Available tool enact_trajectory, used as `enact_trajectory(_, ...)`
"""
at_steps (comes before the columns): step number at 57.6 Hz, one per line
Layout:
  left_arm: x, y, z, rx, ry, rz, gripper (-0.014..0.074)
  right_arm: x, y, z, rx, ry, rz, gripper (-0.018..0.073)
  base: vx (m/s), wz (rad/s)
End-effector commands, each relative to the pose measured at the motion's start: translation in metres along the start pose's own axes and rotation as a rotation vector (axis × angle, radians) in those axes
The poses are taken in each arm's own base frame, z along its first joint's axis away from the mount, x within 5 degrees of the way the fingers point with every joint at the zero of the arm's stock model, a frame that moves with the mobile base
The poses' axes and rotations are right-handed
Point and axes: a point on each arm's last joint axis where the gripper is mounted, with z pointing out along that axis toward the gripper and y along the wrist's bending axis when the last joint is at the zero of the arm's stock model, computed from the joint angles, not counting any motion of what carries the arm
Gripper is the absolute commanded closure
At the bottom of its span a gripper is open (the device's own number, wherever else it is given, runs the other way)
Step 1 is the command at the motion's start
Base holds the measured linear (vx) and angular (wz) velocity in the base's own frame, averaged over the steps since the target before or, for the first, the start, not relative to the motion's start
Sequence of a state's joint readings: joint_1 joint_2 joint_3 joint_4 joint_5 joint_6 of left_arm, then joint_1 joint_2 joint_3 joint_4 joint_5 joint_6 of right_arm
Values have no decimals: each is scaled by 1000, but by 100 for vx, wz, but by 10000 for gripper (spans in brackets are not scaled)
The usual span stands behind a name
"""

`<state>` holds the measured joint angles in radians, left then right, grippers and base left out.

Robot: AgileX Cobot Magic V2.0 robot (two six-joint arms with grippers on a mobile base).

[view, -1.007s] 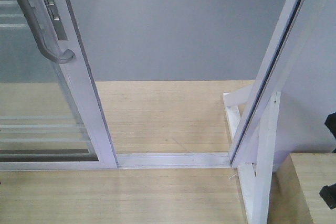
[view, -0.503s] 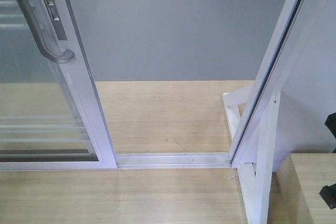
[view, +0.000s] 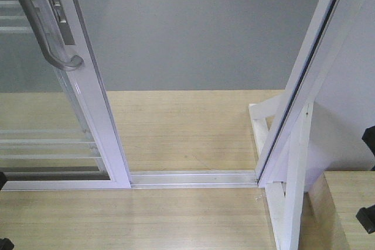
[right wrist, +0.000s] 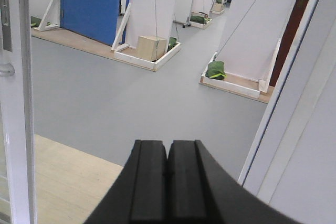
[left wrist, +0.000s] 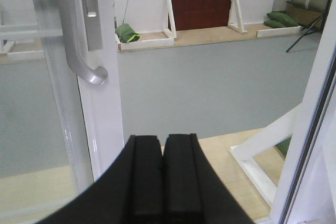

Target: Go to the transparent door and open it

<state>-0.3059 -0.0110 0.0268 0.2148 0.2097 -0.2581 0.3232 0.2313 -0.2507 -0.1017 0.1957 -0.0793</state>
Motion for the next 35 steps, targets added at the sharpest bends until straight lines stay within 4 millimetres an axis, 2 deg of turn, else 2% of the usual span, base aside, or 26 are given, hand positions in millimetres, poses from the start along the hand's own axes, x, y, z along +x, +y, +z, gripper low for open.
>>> enact_trajectory(1, -2, -2, 1, 31, -88, -4, 602, -17, -2, -1, 13, -100, -3, 559, 0, 0)
enact_trajectory(35, 3, -4, 2, 52, -50, 18, 602, -17, -2, -1, 13, -100, -3, 559, 0, 0)
